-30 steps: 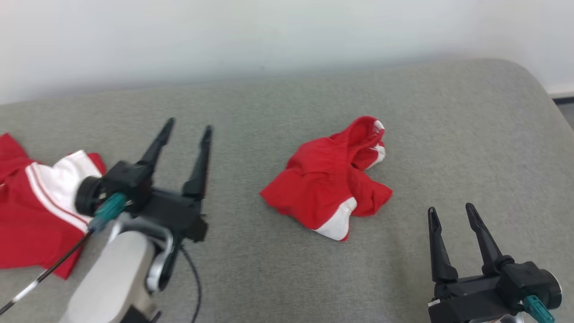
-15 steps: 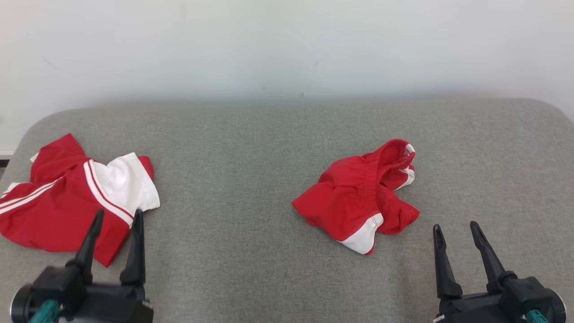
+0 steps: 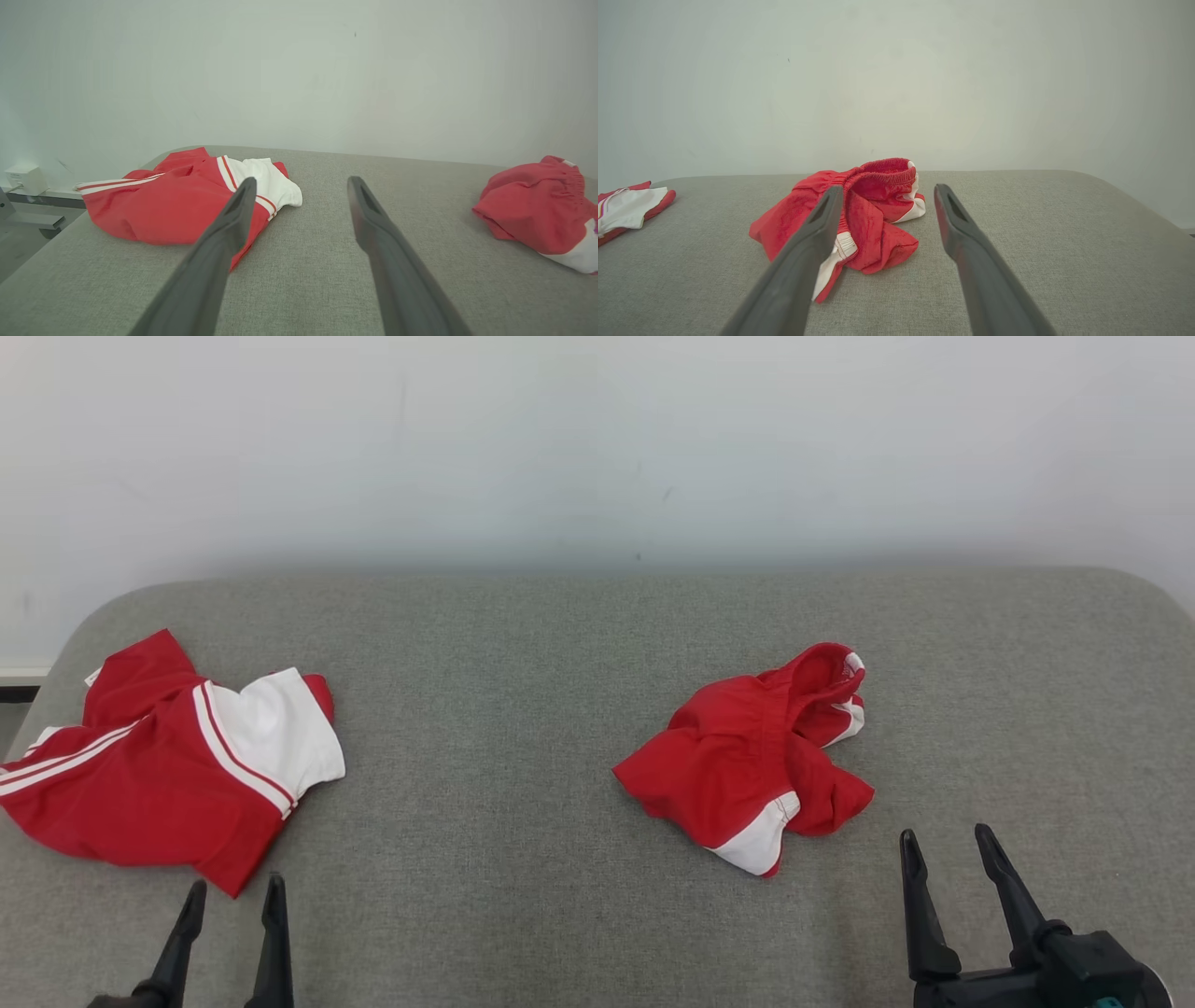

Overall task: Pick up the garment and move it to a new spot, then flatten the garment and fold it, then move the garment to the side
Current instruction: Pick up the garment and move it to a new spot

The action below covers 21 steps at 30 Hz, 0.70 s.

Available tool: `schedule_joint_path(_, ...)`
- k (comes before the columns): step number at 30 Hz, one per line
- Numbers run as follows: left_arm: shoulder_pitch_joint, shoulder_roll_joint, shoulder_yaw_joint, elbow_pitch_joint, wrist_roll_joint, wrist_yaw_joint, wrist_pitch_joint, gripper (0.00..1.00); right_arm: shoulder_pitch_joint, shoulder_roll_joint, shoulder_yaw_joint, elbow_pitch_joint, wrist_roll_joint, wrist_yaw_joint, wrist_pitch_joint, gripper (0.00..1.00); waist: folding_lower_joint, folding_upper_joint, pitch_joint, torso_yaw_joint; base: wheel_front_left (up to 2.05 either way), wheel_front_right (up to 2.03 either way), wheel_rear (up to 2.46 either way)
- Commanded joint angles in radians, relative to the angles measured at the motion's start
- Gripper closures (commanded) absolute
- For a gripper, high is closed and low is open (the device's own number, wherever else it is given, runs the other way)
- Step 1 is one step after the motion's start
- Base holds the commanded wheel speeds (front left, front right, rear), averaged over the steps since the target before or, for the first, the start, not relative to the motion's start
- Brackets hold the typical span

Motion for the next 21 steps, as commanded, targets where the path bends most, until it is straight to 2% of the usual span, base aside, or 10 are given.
schedule_joint_path(1,0.02,-0.008,0.009,-0.005,0.018,-0.005,-0.003,0.0,0.011,-0.001,0.0,0.004,0.006,0.001,-0.001,0.0,0.0001,0.0001,-0.001,-0.003,0.0,0.0,0.0)
schedule_joint_path(6,0.047,-0.041,0.046,-0.016,0.036,-0.013,-0.003,0.0,0.015,-0.002,0.004,0.013,0.009,0.001,-0.001,0.0,0.0001,0.0001,0.0,-0.011,0.0,0.0,0.0)
schedule_joint_path(21,0.058,-0.084,0.1,-0.009,0.1,-0.042,-0.003,0.0,0.019,-0.002,0.01,0.035,0.016,0.001,-0.001,0.0,0.0001,0.0001,0.007,-0.023,0.0,0.0,0.0)
